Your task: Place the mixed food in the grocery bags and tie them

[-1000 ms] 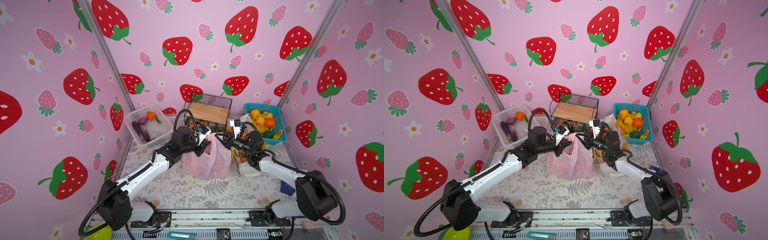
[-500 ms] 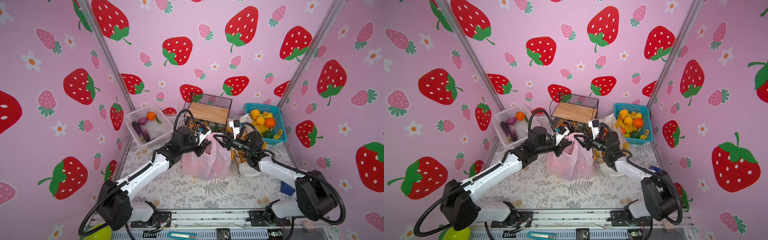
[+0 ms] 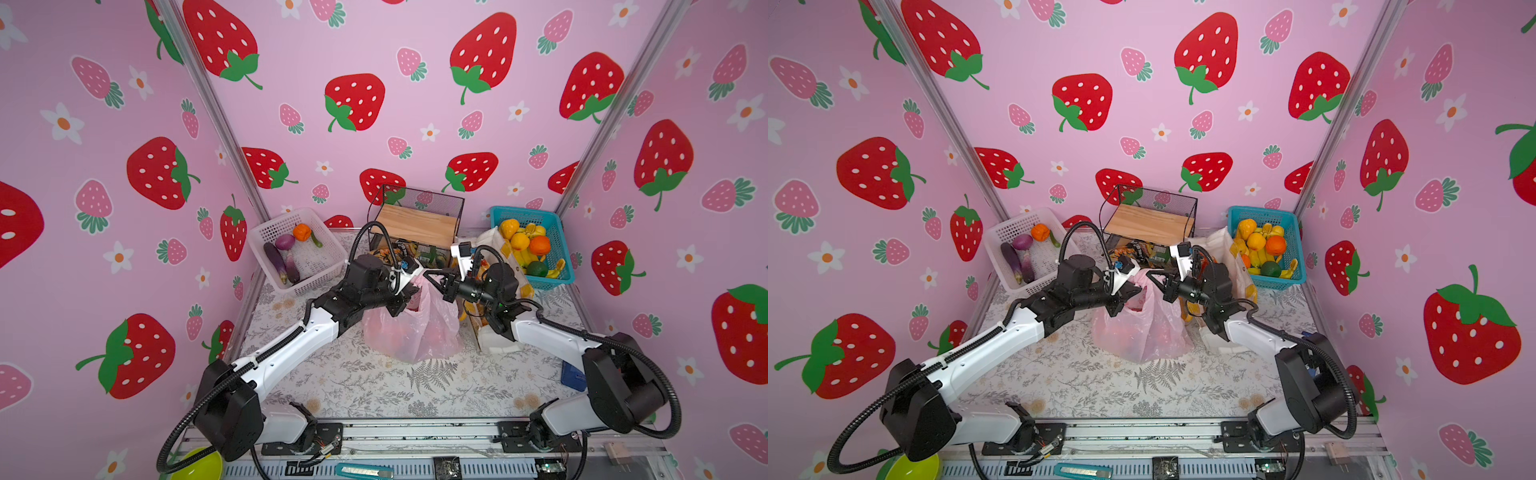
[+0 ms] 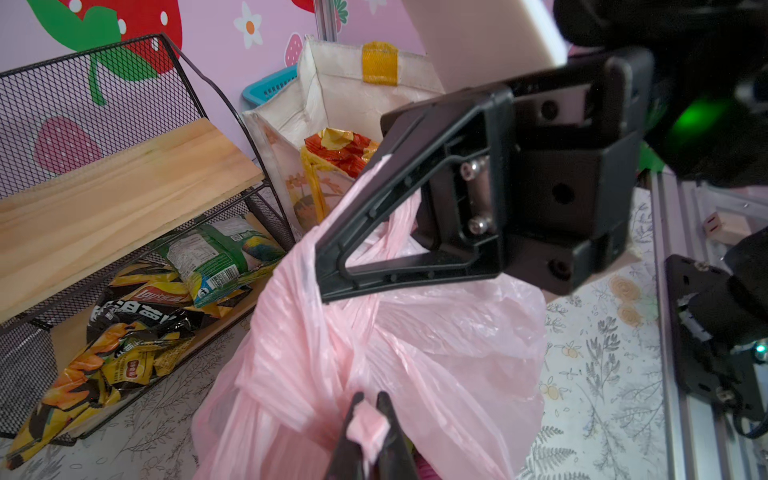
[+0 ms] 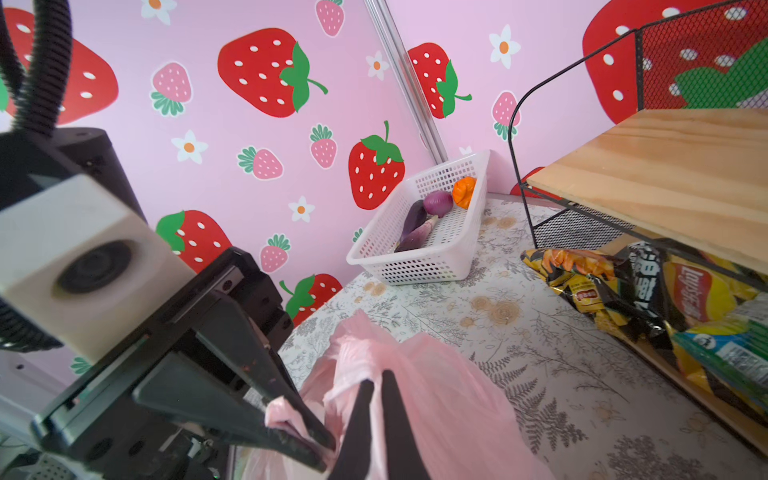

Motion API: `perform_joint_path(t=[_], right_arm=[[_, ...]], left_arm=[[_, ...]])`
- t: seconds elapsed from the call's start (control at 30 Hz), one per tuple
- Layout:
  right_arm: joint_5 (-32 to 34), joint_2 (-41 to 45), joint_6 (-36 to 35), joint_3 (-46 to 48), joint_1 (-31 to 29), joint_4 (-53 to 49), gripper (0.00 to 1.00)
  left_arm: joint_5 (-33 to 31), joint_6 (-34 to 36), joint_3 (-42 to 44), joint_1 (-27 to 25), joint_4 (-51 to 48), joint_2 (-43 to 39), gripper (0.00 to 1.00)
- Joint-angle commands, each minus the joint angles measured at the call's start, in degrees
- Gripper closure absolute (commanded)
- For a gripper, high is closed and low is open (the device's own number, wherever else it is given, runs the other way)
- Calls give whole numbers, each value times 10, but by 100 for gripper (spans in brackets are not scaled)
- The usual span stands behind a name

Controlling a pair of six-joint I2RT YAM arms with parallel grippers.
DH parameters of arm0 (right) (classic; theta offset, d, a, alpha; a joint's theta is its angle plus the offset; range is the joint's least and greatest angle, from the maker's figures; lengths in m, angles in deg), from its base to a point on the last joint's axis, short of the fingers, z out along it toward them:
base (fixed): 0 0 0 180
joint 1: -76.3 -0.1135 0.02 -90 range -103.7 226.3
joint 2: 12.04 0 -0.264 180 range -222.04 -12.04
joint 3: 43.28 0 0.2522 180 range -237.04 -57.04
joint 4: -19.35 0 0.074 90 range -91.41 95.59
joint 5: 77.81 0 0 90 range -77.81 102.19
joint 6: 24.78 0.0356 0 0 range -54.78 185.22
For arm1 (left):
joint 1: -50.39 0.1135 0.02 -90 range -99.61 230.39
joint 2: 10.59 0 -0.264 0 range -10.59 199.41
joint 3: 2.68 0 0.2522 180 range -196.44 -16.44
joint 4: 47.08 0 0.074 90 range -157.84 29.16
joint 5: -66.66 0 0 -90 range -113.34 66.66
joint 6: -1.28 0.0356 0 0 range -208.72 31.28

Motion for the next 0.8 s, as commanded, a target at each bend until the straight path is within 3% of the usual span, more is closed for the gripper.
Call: perform_joint_path(t=[0.0,0.2,0.4,0.77], right_arm=[[13,17,-34,-8,-2,9,100],[10,47,-118,-5,-2,-23,100],[1,72,-163,-2,-2,-37,100],[-44,82,-158,6,-2,-11,100]], left_arm=[[-9,39,-45,-3,-94,11,71],[44,52,-87,-1,-183,-28,48],[80,58,-78,22,-138,-103,28],[101,117,-180,55,-175,26,26]])
